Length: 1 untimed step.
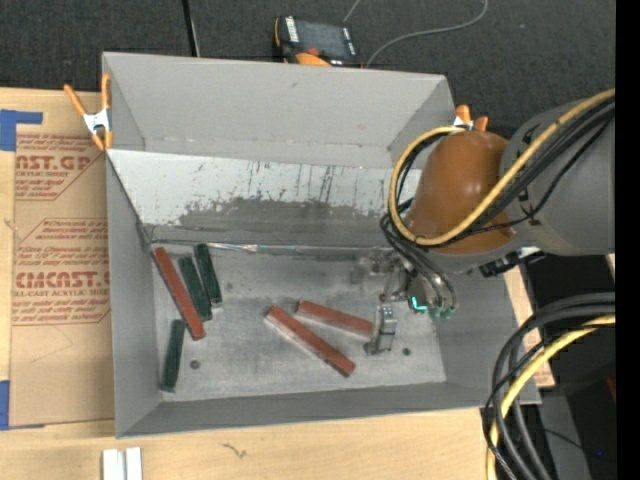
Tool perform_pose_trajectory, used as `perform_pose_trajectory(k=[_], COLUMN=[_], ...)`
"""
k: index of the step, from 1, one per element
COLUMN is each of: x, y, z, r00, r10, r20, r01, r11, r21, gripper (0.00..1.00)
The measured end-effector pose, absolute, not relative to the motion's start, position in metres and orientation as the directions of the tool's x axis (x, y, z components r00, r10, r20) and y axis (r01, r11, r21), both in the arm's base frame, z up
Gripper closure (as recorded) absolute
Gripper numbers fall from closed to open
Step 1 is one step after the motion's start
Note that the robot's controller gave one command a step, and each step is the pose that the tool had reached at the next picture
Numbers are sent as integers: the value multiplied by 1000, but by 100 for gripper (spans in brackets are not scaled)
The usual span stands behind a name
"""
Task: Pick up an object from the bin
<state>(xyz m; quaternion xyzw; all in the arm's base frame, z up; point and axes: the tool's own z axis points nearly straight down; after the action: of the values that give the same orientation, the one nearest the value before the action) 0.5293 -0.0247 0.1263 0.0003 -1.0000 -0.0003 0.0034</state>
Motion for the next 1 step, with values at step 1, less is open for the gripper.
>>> perform_pose_trajectory(k=[1], x=[541], y=[-10], z=[66], r00=[-997], r10=[-72], r20=[3], r01=[-72], r11=[997], r21=[1], gripper=[0])
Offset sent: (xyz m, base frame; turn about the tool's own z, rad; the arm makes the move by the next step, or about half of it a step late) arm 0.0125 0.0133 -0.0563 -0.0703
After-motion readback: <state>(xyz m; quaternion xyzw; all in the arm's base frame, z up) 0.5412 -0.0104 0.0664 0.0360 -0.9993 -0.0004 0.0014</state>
